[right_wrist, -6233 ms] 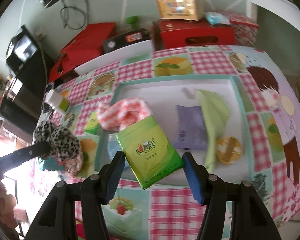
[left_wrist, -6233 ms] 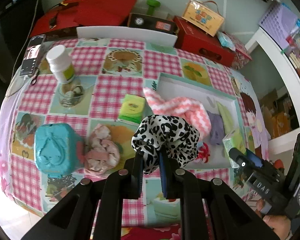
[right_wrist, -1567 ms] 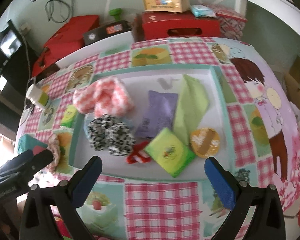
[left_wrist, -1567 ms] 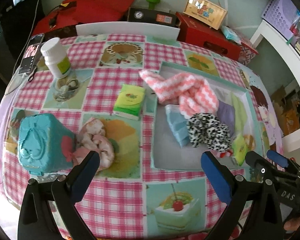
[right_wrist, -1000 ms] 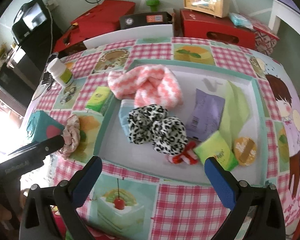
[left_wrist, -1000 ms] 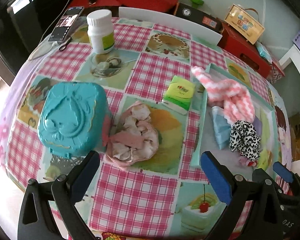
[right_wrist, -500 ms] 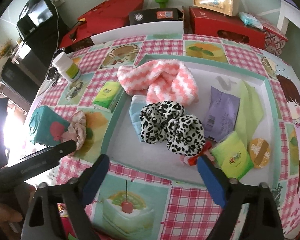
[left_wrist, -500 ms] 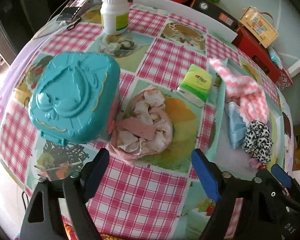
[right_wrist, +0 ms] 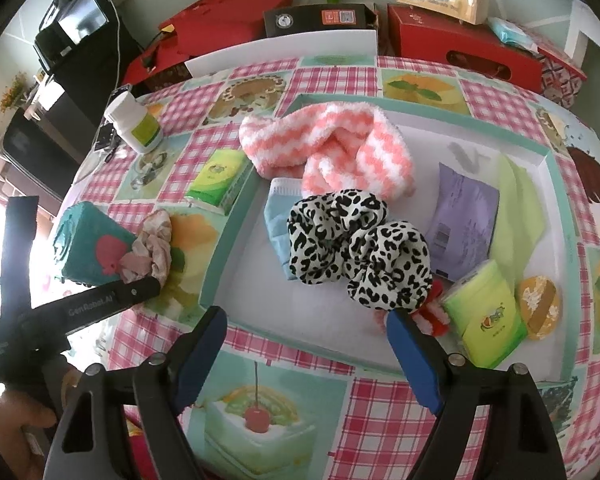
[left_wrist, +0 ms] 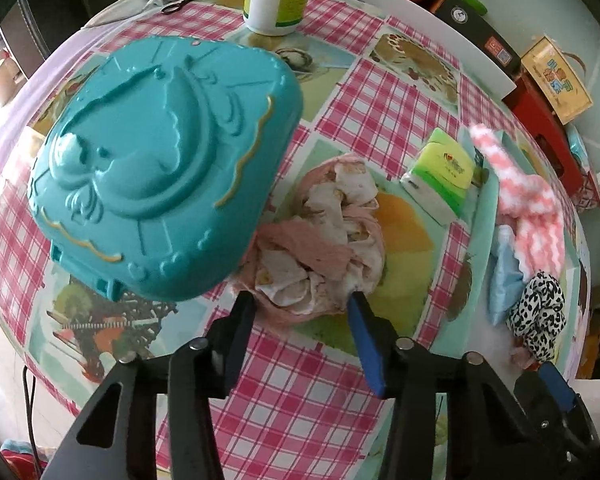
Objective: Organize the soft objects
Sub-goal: 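Close the left tool on the pink floral scrunchie, then lift the pink scrunchie with the left tool while the right grasps another green tissue packet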
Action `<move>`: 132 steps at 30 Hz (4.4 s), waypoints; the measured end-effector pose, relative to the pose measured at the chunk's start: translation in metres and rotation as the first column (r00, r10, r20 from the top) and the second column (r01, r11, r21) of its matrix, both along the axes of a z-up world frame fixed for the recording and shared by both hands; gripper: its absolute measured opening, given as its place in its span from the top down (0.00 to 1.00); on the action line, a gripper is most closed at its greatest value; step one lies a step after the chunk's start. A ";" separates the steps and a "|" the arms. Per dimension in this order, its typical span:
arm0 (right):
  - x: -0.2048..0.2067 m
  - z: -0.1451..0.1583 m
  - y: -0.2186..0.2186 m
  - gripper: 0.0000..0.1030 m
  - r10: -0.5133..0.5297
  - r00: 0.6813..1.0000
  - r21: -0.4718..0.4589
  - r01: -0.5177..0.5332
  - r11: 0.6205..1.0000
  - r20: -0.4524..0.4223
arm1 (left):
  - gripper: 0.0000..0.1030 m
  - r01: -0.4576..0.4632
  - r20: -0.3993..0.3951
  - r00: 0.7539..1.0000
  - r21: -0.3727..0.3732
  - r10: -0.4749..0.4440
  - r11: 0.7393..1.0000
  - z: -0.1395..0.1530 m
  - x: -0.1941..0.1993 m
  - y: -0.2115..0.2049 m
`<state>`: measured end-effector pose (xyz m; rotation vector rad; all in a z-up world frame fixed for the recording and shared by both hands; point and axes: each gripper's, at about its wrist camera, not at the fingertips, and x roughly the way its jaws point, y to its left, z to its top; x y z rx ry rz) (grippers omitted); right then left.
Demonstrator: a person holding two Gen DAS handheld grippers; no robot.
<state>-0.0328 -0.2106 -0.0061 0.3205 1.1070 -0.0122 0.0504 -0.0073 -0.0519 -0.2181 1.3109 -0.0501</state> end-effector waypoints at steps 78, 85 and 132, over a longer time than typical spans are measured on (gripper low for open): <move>0.106 0.020 0.078 0.30 0.153 0.985 -0.051 -0.150 0.987 0.074 | 0.92 0.071 0.294 0.954 -0.031 -0.059 0.997 0.095 0.062 0.029; 0.126 0.005 0.084 0.31 0.141 0.989 -0.044 -0.139 0.989 0.040 | 0.92 0.055 0.290 0.956 -0.030 -0.044 0.998 0.089 0.066 0.035; 0.147 -0.027 0.094 0.44 0.136 0.989 -0.107 -0.141 0.984 -0.048 | 0.92 0.039 0.260 0.965 -0.038 -0.027 0.999 0.081 0.065 0.040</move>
